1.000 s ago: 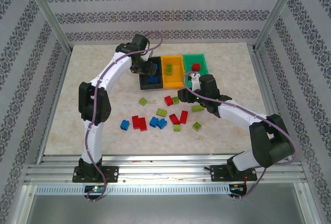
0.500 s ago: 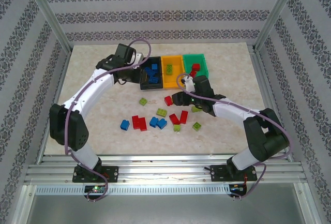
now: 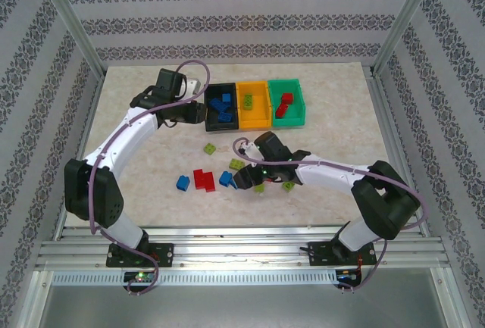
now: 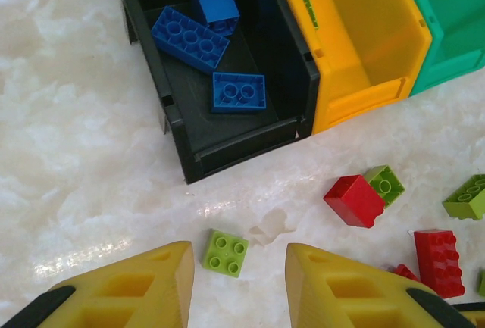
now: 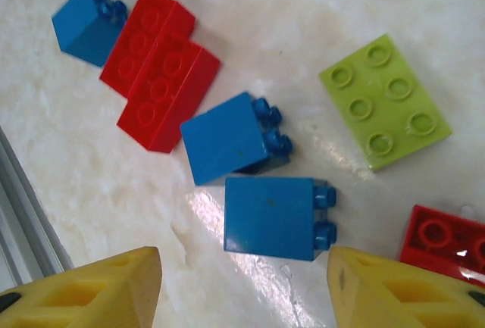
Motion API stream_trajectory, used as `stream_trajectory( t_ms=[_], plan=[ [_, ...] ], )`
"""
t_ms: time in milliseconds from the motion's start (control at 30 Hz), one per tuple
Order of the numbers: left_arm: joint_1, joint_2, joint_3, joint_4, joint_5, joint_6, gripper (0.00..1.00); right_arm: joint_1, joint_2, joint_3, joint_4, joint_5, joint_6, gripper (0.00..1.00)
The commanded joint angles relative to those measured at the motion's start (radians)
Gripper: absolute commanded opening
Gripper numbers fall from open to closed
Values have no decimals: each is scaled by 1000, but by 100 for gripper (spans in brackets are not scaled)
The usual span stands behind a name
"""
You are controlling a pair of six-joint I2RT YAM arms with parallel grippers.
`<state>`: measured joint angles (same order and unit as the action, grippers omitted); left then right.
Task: Sort the legos into containers by color
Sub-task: Pick up the lego from the bottom-center of the table.
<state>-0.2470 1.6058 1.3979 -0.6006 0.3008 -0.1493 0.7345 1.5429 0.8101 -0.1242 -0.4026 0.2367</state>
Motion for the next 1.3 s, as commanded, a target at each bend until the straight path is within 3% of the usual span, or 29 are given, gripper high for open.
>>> stream_trajectory(
  t_ms=[0, 633, 833, 1067, 1267],
  plan=[
    [27, -13, -16, 60, 67, -32, 36, 24, 38, 38, -75, 41, -42, 61],
    [40, -46, -53, 93, 40, -29, 38, 103, 219, 167, -158, 164, -93, 67],
    [39, -52, -53, 88, 30, -21, 36, 106, 239, 184, -175, 197, -95, 63],
    [40, -52, -51, 84, 27, -16, 34, 106, 221, 189, -184, 205, -102, 44],
    [40, -63, -54, 87, 26, -9, 35, 102, 153, 198, -176, 190, -88, 41]
  ],
)
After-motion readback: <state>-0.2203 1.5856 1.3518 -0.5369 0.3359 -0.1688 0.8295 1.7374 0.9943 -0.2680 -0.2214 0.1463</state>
